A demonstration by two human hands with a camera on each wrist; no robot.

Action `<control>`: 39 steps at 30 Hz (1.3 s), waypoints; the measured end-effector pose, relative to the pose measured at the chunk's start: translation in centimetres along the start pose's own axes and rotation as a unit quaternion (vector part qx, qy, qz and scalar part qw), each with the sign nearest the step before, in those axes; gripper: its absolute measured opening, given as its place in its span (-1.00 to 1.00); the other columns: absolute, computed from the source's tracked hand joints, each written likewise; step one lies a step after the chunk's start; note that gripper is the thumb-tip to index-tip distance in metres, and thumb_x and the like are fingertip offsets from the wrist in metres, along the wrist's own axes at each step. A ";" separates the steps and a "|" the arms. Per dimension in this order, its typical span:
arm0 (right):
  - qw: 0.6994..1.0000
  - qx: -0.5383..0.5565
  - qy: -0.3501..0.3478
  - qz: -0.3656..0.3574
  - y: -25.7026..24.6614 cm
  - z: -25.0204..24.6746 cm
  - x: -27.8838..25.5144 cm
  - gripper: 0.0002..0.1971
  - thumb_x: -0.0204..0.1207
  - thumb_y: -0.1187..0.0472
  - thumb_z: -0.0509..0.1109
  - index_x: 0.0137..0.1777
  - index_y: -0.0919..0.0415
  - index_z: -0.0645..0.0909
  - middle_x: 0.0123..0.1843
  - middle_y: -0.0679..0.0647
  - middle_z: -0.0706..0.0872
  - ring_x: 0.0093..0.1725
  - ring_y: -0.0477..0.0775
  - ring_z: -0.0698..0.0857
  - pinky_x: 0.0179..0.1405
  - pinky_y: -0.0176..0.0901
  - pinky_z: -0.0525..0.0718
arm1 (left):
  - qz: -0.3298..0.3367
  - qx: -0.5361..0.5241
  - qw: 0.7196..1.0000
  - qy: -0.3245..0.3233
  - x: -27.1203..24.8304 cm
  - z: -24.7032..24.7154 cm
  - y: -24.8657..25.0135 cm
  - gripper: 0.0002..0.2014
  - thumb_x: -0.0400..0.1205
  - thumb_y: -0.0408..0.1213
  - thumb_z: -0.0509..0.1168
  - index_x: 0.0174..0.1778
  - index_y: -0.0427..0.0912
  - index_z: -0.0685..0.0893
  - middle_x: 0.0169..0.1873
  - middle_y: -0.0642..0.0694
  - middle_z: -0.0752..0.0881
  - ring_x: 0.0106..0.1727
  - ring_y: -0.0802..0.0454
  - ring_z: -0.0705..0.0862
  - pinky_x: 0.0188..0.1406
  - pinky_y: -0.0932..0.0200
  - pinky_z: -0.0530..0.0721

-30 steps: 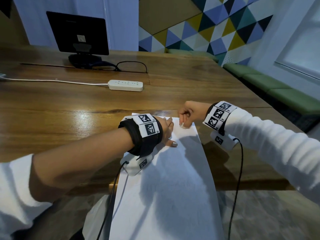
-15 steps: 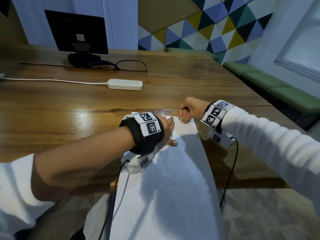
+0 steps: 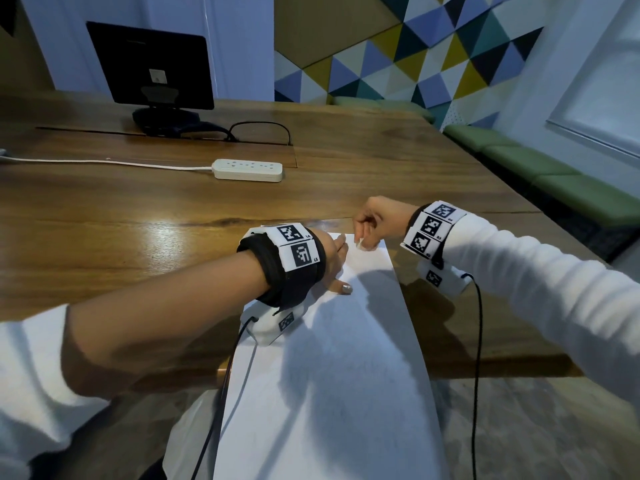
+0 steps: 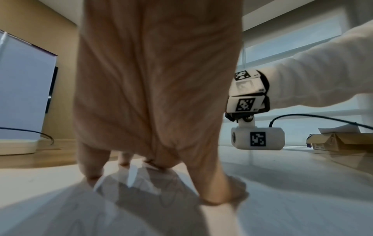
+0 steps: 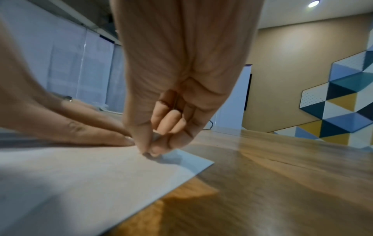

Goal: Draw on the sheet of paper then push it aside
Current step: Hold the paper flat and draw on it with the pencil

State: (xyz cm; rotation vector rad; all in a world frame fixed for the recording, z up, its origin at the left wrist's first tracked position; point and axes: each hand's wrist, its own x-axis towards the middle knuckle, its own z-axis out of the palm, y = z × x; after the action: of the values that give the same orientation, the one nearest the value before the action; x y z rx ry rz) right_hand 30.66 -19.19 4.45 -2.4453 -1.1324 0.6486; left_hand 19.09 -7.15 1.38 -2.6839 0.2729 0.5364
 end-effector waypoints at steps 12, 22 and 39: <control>0.999 0.030 -0.034 0.003 0.1 0.5 -0.9 -0.85 0.34 0.45 0.54 -0.13 0.51 0.67 -0.34 0.20 0.76 -0.35 0.05 0.73 -0.22 -0.16 0.74 | -0.035 -0.100 0.994 0.032 1.1 -0.3 0.1 0.00 0.50 0.43 0.09 0.66 -0.26 0.05 0.62 -0.04 0.27 0.40 -0.02 0.45 0.06 0.02 0.44; 0.999 0.033 0.021 0.006 0.6 0.3 -0.6 -0.89 0.33 0.48 0.54 -0.17 0.44 0.69 -0.41 0.10 0.76 -0.39 0.00 0.73 -0.24 -0.17 0.74 | -0.046 -0.100 0.993 0.034 1.8 0.9 0.3 0.07 0.52 0.43 0.05 0.66 -0.32 -0.17 0.67 -0.16 0.03 0.63 -0.23 0.18 0.54 -0.13 0.26; 0.995 -0.002 0.097 0.017 1.1 0.4 -0.8 -0.92 0.35 0.43 0.54 -0.20 0.33 0.70 -0.34 0.13 0.76 -0.34 -0.06 0.75 -0.13 -0.11 0.77 | -0.010 -0.055 0.998 0.030 0.7 -0.1 1.0 -0.07 0.65 0.29 -0.03 0.64 -0.40 -0.15 0.65 -0.27 -0.16 0.65 -0.20 0.04 0.54 -0.16 0.19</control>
State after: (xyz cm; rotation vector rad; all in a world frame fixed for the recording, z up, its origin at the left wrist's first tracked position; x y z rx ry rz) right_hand 30.71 -20.43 3.77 -2.4734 -1.0192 0.4073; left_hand 19.46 -8.16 0.81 -2.8102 0.2388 0.4786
